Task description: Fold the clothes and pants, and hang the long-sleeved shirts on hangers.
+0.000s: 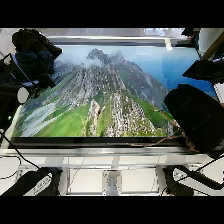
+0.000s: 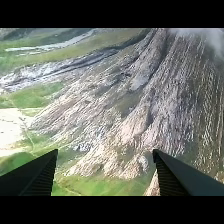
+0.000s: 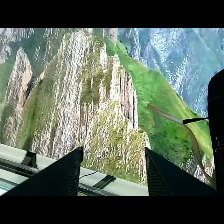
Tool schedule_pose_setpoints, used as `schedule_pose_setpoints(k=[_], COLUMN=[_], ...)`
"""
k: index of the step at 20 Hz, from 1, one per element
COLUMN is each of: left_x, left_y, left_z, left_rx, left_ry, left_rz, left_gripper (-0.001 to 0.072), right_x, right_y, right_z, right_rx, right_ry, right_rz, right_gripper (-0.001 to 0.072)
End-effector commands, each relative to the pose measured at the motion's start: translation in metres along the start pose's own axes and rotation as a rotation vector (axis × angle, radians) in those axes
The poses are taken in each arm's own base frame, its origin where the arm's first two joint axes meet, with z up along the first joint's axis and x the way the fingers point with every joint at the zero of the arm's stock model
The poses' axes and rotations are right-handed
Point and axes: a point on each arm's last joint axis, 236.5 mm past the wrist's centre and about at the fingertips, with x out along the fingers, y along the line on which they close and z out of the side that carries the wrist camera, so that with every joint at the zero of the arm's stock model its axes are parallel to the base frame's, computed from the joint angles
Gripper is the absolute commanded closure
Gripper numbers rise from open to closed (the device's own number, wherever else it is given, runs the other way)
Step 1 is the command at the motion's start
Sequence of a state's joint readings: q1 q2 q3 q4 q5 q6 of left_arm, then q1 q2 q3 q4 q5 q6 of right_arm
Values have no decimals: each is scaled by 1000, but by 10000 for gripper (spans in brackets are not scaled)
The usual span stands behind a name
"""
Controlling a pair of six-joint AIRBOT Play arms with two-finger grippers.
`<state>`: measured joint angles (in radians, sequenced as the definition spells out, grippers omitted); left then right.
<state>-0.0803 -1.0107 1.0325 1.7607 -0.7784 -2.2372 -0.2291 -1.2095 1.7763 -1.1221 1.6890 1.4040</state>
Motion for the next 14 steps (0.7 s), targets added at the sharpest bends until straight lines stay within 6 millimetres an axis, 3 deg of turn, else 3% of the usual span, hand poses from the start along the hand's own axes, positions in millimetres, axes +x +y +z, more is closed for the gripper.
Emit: schedule_pose_setpoints(k=[1, 10, 14], left_x=[0, 0, 10], left_y=[0, -2, -5], left_z=[0, 3, 2], left_rx=[0, 1, 4], left_ry=[-1, -11, -11], left_rz=[-1, -9, -14], left_gripper=[6, 5, 5], right_x=[0, 0, 0], right_y=[0, -2, -2], right_z=[1, 13, 15], right_rx=[0, 0, 0], right_ry=[-4, -54, -61], right_rz=[0, -8, -10], right_gripper=[258, 258, 258])
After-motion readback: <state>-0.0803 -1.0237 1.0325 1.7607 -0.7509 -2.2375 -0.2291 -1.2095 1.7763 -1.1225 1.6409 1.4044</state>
